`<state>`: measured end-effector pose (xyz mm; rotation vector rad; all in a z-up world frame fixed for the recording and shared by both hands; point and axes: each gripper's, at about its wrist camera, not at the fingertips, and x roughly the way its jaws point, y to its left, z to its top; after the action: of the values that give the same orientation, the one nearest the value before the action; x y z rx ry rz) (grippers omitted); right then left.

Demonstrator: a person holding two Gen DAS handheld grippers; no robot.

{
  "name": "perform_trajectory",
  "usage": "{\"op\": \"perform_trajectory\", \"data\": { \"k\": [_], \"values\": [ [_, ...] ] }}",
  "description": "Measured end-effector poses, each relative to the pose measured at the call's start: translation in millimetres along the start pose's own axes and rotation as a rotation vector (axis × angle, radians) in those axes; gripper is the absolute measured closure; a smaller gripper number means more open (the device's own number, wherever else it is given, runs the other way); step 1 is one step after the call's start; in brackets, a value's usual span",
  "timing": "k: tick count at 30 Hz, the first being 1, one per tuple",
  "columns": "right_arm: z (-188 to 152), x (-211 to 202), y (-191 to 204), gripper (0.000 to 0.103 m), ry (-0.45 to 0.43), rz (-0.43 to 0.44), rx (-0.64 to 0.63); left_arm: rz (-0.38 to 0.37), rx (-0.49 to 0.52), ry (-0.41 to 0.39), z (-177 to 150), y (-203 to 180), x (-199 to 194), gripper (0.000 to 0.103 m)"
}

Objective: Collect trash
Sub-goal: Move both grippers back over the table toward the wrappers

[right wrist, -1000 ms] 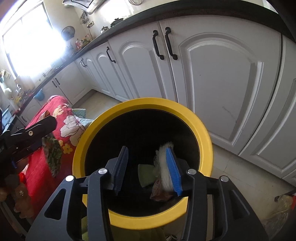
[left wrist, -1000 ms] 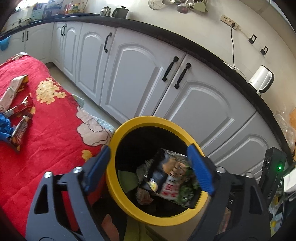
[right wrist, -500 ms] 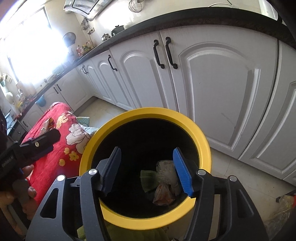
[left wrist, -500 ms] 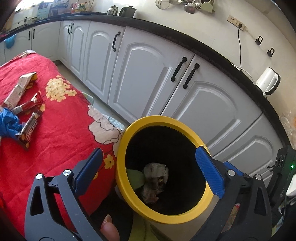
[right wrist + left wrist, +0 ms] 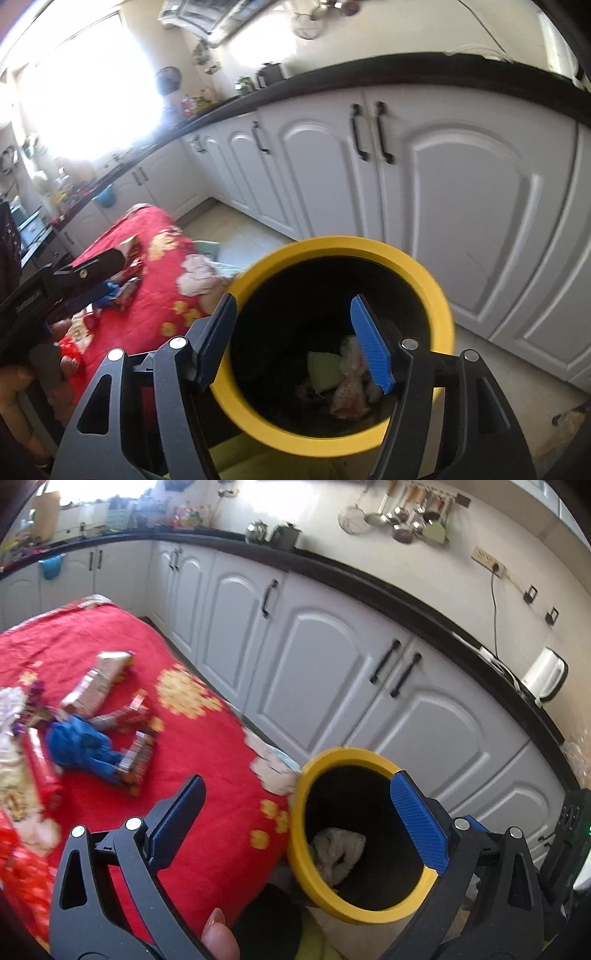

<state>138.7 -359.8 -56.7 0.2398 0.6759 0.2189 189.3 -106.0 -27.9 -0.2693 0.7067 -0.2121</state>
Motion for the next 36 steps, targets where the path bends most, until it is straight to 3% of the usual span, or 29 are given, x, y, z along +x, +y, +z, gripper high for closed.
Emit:
{"op": "perform_trajectory", "data": {
  "k": [11, 22, 36],
  "values": [
    [6, 10, 76, 0.039, 0.021, 0.102, -0.131, 0.096, -0.065, -0.115, 21, 61, -49, 0.011],
    [11, 25, 141, 0.039, 0.039, 0.197, -0.21, 0.176, -0.172, -0.165, 30, 129, -81, 0.011],
    [12, 81, 202, 0.042, 0.116, 0.229, -0.269, 0.29, -0.285, -0.216, 36, 216, -104, 0.011]
  ]
}}
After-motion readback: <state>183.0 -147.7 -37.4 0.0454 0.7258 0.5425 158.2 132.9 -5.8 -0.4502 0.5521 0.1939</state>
